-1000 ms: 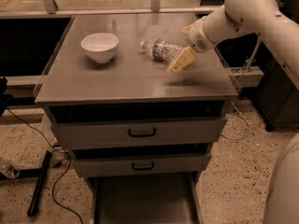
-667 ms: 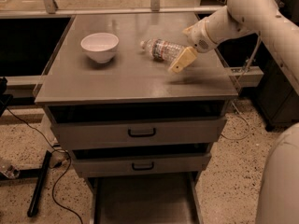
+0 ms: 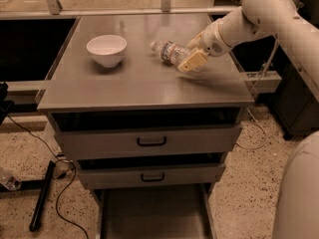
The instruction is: Place water bottle into bottom drawer
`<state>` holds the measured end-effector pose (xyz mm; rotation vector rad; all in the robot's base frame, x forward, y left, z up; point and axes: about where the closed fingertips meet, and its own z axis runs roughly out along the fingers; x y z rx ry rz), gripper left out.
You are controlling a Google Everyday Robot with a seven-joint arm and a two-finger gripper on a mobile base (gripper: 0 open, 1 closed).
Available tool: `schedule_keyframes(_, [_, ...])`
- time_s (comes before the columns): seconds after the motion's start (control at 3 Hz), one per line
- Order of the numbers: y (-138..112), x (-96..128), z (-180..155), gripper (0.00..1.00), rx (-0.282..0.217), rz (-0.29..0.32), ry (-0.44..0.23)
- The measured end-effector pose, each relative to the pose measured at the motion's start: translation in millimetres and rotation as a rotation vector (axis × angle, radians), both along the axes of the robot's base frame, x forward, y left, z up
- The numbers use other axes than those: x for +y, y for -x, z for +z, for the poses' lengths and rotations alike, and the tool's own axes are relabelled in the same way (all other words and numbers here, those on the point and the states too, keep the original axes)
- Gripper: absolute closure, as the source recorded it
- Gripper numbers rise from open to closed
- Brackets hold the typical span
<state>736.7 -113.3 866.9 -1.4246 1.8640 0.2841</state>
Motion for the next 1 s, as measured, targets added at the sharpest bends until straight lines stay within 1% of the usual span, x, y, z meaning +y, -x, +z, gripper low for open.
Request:
schedule_keyframes(0.67, [0.0, 0.1, -0.1, 0.87, 0.000, 0.000, 0.000])
schedule_keyframes(1.0, [0.0, 0.1, -0.1, 1.00, 0.000, 0.000, 0.000])
